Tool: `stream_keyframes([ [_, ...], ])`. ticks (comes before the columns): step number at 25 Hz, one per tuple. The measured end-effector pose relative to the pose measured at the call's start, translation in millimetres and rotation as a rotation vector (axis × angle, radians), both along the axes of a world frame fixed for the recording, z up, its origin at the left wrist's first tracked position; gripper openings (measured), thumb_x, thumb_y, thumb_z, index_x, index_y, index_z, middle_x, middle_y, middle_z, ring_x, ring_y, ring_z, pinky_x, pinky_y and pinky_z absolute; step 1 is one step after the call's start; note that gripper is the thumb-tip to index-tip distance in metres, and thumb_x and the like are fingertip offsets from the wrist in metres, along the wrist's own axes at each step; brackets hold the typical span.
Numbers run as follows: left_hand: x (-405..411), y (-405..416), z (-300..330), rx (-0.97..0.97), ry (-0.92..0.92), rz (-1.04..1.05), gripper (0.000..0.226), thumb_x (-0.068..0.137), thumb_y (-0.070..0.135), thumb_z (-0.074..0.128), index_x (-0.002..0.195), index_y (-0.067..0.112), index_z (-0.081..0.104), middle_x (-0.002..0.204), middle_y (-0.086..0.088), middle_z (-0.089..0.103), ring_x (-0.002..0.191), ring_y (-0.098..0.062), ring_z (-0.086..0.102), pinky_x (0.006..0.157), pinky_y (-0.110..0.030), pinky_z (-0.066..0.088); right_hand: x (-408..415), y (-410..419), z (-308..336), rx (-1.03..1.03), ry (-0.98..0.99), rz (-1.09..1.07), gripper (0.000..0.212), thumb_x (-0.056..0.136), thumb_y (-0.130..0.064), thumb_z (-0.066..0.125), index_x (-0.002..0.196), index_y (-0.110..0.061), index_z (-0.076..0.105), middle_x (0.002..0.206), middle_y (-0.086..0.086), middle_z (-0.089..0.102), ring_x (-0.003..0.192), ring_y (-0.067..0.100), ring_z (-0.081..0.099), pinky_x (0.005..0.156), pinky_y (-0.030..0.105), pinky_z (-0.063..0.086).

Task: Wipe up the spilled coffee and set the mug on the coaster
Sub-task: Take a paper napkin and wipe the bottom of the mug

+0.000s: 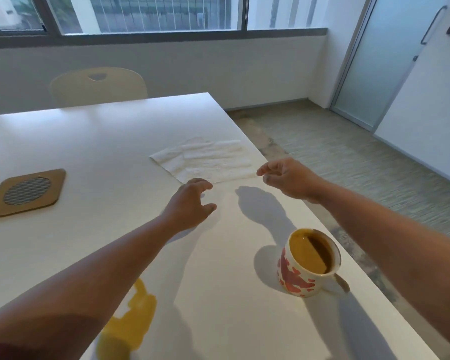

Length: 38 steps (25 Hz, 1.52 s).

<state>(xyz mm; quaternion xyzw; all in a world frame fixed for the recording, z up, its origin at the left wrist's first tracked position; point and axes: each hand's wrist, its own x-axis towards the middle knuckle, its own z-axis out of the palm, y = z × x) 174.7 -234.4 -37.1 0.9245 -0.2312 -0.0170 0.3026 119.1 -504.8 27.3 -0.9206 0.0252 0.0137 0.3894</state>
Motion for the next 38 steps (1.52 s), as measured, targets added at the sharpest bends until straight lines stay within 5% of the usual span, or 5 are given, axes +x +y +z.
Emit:
stream_keyframes([
  [7,53,-16,-1,0.181,-0.119,0.031,0.034,0.089,0.025,0.074,0.12,0.012,0.071,0.128,-0.001,0.069,0.125,-0.029,0.059,0.101,-0.037,0.047,73,7,-42,-0.423,-0.03,0.164,0.041,0.092,-0.025,0.064,0.132,-0.018,0.064,0.139,0.002,0.063,0.127,0.024,0.058,0.106,0.035,0.045],
  [11,65,-21,-4,0.285,-0.119,0.081,0.022,0.091,0.038,0.065,0.08,0.021,0.054,0.09,0.004,0.065,0.101,-0.033,0.065,0.078,-0.037,0.044,98,9,-51,-0.635,-0.031,0.303,0.023,0.084,-0.012,0.058,0.105,-0.007,0.066,0.121,0.008,0.064,0.111,0.032,0.061,0.087,0.036,0.05],
  [20,72,-15,-13,0.237,-0.102,0.138,0.03,0.092,0.047,0.066,0.111,0.026,0.074,0.115,0.008,0.076,0.116,-0.024,0.067,0.094,-0.038,0.048,116,21,-64,-0.829,-0.203,0.311,0.016,0.089,-0.002,0.05,0.084,-0.005,0.064,0.098,0.016,0.065,0.087,0.036,0.064,0.065,0.031,0.031],
  [27,71,-17,-1,0.117,-0.231,0.18,0.062,0.086,0.047,0.075,0.141,0.022,0.06,0.148,0.003,0.059,0.137,-0.025,0.052,0.112,-0.042,0.041,112,30,-24,-0.594,-0.467,0.119,0.009,0.085,-0.009,0.053,0.078,-0.013,0.057,0.074,0.009,0.063,0.068,0.036,0.06,0.056,0.031,0.035],
  [38,38,22,120,-0.41,-0.35,0.319,0.01,0.09,0.03,0.068,0.084,0.026,0.074,0.077,0.016,0.073,0.077,-0.015,0.069,0.07,-0.027,0.053,53,66,90,-0.138,-0.565,-0.02,0.029,0.078,-0.022,0.071,0.101,-0.032,0.057,0.094,-0.014,0.067,0.083,0.003,0.062,0.069,0.017,0.043],
])
